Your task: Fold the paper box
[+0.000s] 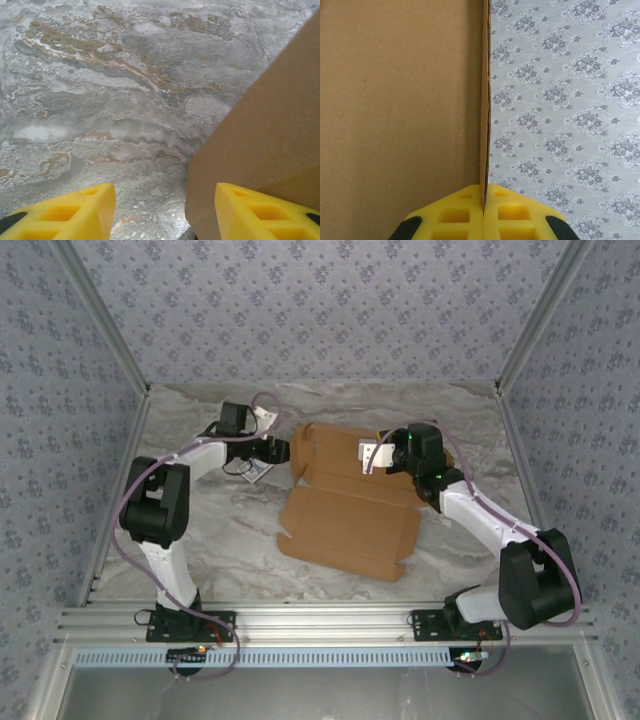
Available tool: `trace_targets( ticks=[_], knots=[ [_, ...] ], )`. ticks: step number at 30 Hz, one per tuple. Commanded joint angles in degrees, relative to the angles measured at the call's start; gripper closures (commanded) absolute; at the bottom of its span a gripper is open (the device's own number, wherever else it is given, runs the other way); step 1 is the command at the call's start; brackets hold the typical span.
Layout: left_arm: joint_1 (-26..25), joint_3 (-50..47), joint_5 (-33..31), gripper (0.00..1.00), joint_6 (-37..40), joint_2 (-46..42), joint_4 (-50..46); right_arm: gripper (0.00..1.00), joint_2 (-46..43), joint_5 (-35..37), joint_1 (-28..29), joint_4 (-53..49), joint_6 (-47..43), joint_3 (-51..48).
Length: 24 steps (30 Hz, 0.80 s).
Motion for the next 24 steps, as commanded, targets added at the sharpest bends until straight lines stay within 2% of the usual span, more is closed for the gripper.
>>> trace_targets(
  ticks=[1,13,16,24],
  knots=[
    [-0.7,-1.7,2.4,0.45,3.5,-2.8,2.9,1.00,-1.7,1.2,0.4,0.8,-2.7,-0.7],
    [-2.1,-5.2,1.1,0.45,7.1,-3.4,5.5,1.00,-2.1,1.9,0.8,8.3,-6.5,-5.7],
    [-2.1,-6.9,1.4,0.45,7.8,-3.9,7.9,1.00,-2.2,2.5,1.2,13.7,-8.0,-8.6],
    [-2.1,-11.0,3.6,0.44,9.8,-5.3,15.5,1.00,-2.7,2.7,1.6,14.2,-8.4,-9.5]
  ],
)
